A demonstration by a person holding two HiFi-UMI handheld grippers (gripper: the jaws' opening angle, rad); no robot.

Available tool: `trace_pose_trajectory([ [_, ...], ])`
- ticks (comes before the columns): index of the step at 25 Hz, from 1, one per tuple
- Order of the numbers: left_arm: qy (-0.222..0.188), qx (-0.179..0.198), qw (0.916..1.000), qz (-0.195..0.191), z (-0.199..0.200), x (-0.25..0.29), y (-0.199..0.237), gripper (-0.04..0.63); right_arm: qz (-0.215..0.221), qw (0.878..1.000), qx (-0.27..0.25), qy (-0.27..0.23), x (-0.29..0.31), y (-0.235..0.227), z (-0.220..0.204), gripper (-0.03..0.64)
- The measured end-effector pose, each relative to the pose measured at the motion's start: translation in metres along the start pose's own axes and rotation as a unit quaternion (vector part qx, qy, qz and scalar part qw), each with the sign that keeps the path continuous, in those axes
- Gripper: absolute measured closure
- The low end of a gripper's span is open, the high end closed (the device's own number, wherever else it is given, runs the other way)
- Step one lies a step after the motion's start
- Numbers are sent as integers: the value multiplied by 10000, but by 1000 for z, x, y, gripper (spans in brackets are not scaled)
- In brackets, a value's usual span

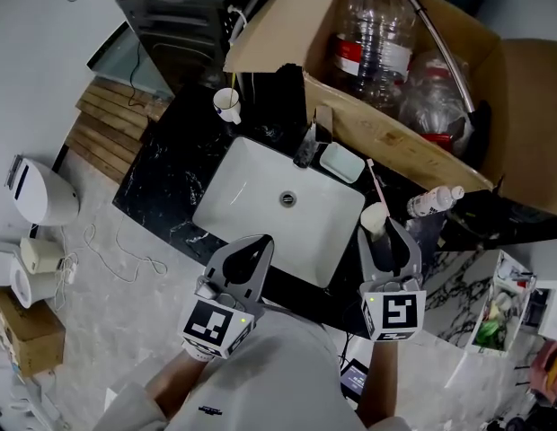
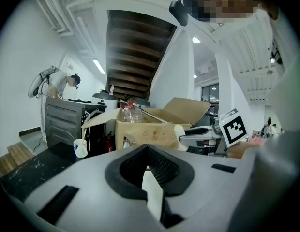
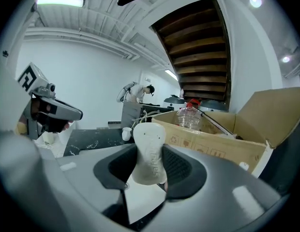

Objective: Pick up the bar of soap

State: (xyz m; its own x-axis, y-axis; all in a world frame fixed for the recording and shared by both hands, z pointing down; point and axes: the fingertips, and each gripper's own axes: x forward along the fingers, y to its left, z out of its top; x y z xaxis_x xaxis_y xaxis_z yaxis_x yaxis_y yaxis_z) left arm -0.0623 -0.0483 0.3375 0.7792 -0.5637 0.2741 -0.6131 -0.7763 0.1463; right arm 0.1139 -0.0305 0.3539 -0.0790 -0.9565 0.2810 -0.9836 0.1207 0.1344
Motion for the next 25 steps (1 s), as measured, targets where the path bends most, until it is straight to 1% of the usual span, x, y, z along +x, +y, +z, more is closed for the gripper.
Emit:
trace_pose_trajectory([
  [7, -82, -6, 10000, -49, 5, -8, -4, 589, -160, 9990, 194, -357, -30, -1, 20, 436],
  [12, -154, 46, 9999, -59, 11, -12, -3, 589, -282, 9972, 340, -597, -51, 2, 28, 436],
  [19, -261, 13, 9996, -59, 14, -15, -4, 589, -514, 9929, 565, -913, -85, -4, 28, 436],
  [22, -306, -54, 9995, -20, 16, -19, -2, 589, -516, 9925, 567, -949, -99, 2, 26, 436],
  [25, -265, -46, 9996, -27, 14, -22, -1, 589, -555, 9916, 654, -968, -108, 5, 23, 436],
])
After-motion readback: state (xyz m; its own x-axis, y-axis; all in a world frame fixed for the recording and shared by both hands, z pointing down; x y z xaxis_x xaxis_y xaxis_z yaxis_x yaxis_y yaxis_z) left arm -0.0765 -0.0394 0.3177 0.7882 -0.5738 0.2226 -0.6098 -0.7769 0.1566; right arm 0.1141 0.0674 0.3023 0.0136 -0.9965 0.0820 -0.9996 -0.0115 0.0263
